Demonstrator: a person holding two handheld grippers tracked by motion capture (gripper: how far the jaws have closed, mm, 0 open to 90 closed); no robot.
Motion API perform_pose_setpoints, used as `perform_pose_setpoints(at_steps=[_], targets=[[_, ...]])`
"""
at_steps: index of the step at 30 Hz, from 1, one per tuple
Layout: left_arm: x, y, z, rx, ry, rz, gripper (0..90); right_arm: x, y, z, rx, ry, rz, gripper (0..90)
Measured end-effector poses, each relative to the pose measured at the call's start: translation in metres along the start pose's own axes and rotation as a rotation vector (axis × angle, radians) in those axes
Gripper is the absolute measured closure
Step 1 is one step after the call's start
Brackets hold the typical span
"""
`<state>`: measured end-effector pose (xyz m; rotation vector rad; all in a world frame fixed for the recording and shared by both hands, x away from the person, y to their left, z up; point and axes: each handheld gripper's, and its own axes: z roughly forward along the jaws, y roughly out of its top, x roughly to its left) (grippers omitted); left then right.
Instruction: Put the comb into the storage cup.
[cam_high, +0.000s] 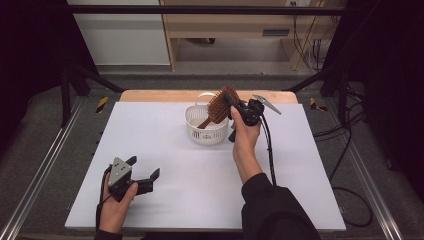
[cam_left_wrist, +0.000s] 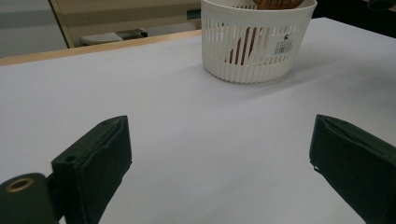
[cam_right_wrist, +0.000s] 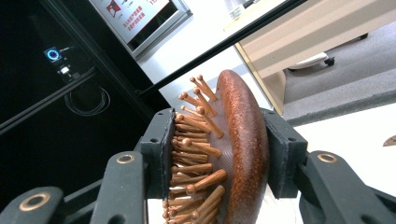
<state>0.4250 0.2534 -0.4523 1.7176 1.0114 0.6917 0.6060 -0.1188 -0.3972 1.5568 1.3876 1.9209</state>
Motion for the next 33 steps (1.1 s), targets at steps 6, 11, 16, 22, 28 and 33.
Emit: perform_pose_setpoints(at_steps=[6, 11, 16, 22, 28, 33], targets=[[0.0, 0.0, 0.0, 0.0, -0.001, 0.0, 5.5, -0.003, 0.0, -0.001, 0.008, 0.005, 0.008, 50.9], [0.0, 0.0, 0.0, 0.002, -0.002, 0.003, 5.5, -0.005, 0.0, -0.001, 0.015, 0.011, 0.004, 50.7], [0.0, 0.0, 0.0, 0.004, -0.001, 0.003, 5.5, -0.006, 0.0, -0.002, 0.029, 0.016, 0.003, 50.4], [0.0, 0.0, 0.0, 0.004, -0.001, 0.002, 5.5, -0.008, -0.001, -0.004, 0.033, 0.016, 0.002, 50.3], [0.0, 0.0, 0.0, 0.007, -0.002, 0.003, 5.5, -0.011, -0.001, -0.006, 0.035, 0.013, 0.012, 50.2], [-0.001, 0.0, 0.001, 0.008, -0.003, 0.003, 5.5, -0.014, -0.002, -0.007, 0.038, 0.012, 0.022, 50.1]])
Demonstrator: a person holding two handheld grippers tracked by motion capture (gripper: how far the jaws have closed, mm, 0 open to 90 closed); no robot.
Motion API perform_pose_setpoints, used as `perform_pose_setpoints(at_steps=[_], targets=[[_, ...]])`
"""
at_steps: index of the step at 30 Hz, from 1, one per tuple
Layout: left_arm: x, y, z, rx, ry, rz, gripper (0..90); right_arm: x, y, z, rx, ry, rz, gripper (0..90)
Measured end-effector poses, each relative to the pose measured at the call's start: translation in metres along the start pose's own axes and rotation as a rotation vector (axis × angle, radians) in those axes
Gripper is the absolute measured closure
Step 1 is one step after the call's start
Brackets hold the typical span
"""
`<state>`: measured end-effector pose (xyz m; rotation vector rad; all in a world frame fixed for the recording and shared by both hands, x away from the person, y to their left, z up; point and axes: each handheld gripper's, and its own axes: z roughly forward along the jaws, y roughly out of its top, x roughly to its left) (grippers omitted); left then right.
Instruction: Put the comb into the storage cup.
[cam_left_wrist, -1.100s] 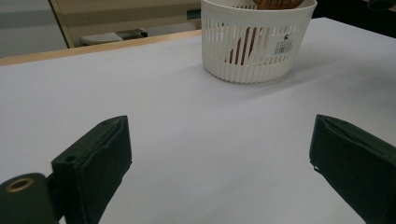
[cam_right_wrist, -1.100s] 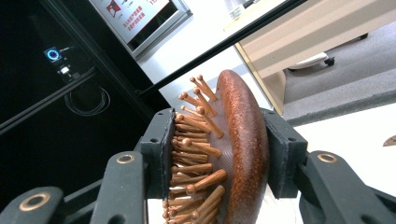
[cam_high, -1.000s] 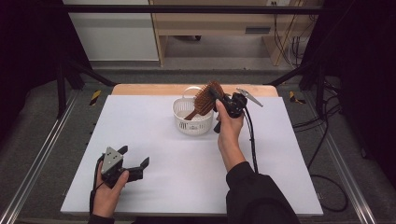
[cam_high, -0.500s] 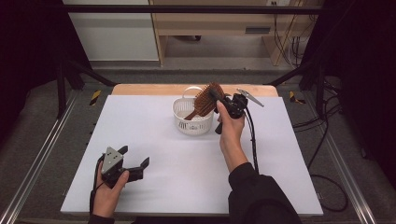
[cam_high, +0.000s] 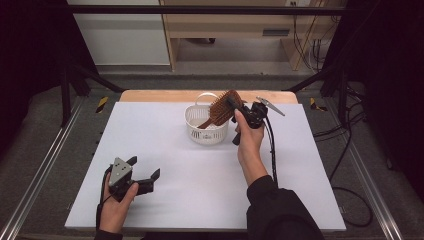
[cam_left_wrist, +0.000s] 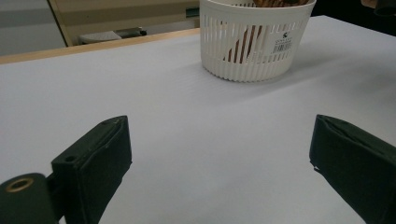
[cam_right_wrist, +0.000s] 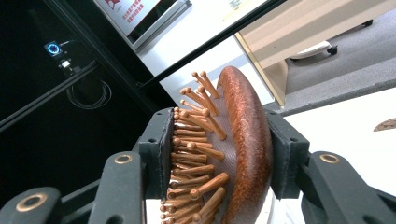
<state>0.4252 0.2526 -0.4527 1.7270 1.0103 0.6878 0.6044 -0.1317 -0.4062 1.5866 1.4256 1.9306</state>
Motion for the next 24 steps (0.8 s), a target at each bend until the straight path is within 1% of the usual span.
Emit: perform_pose_setpoints(at_steps=[4, 11, 24], targets=[[-0.0002, -0.0001, 0.0002, 0.002, -0.001, -0.001, 5.5, -0.0024, -0.0005, -0.0011, 0.001, -0.001, -0.004, 49.9], [-0.0006, -0.0002, 0.0005, 0.001, -0.002, -0.002, 5.5, -0.006, -0.0017, -0.0033, -0.002, -0.002, 0.014, 49.7], [-0.0009, -0.0003, 0.001, 0.006, -0.006, 0.001, 5.5, -0.0078, -0.0009, -0.0045, 0.016, 0.004, 0.005, 48.6]])
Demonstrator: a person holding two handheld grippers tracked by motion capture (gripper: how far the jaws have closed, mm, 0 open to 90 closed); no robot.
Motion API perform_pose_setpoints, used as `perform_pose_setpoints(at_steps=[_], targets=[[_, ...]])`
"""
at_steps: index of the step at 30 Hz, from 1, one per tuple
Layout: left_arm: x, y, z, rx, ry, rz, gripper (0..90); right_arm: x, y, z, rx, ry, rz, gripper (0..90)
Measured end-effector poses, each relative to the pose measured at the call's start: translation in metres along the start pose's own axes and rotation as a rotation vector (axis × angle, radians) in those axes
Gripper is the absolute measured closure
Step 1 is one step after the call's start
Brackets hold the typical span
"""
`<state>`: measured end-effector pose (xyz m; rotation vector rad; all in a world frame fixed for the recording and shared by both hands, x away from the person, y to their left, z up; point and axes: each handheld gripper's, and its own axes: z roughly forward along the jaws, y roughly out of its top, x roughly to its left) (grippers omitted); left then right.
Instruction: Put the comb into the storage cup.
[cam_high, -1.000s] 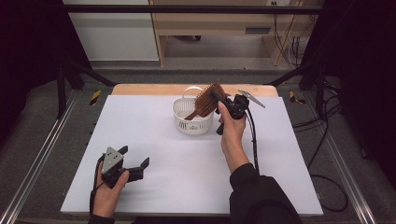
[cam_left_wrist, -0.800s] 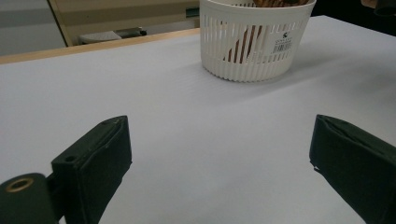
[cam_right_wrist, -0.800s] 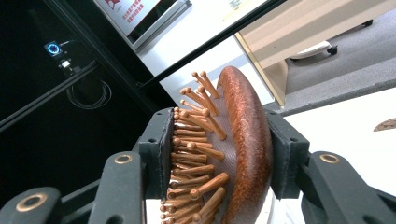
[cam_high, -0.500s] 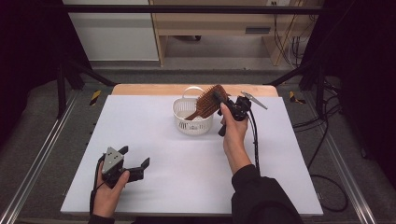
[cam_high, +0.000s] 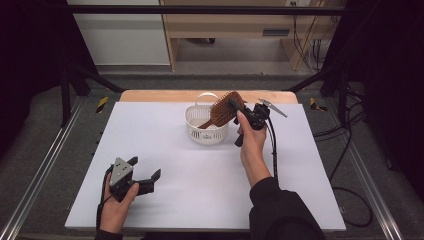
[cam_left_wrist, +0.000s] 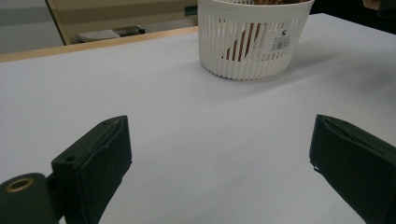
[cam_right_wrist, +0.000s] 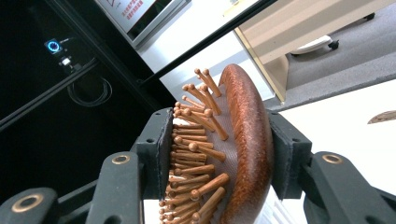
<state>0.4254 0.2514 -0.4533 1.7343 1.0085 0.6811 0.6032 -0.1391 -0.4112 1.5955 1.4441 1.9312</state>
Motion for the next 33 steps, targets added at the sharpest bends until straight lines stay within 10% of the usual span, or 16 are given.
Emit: perform_pose_setpoints(at_steps=[33], targets=[[-0.0016, -0.0003, 0.0014, 0.011, -0.015, 0.007, 5.5, -0.0075, -0.001, 0.0003, 0.045, -0.024, 0.011, 40.5]])
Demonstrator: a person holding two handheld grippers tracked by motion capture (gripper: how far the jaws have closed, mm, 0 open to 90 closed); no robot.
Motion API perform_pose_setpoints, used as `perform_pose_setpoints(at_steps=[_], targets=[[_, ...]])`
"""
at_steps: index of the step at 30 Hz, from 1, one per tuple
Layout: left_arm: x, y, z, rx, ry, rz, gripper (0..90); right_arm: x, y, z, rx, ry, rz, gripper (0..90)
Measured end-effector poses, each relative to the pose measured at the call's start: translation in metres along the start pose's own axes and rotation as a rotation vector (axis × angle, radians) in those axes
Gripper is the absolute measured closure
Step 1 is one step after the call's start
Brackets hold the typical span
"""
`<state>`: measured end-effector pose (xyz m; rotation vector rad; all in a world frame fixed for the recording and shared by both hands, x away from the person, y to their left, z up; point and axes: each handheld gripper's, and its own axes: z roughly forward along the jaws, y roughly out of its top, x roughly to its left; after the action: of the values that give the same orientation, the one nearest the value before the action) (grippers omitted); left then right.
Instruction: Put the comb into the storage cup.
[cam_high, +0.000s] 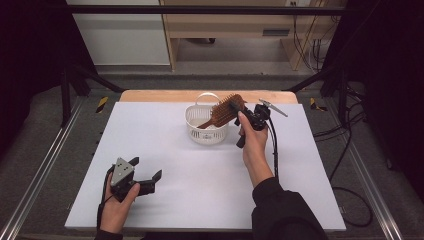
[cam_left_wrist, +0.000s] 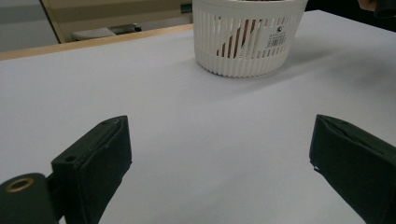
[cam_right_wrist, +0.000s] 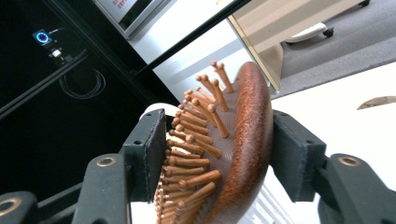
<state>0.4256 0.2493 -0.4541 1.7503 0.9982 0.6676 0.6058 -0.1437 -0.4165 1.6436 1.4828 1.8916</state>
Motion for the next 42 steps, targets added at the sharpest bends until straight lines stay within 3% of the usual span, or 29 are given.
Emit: perform_pose_setpoints(at_steps=[11, 27, 42], targets=[[-0.001, 0.0, 0.001, 0.003, -0.004, 0.003, 5.5, -0.003, -0.001, -0.003, 0.025, 0.004, 0.01, 36.8], [-0.001, 0.0, 0.001, 0.004, -0.004, 0.003, 5.4, -0.001, 0.003, -0.008, 0.057, 0.018, -0.004, 22.8], [-0.001, 0.0, 0.001, 0.004, -0.003, 0.003, 5.3, 0.005, 0.008, -0.016, 0.046, -0.014, -0.082, 20.4]])
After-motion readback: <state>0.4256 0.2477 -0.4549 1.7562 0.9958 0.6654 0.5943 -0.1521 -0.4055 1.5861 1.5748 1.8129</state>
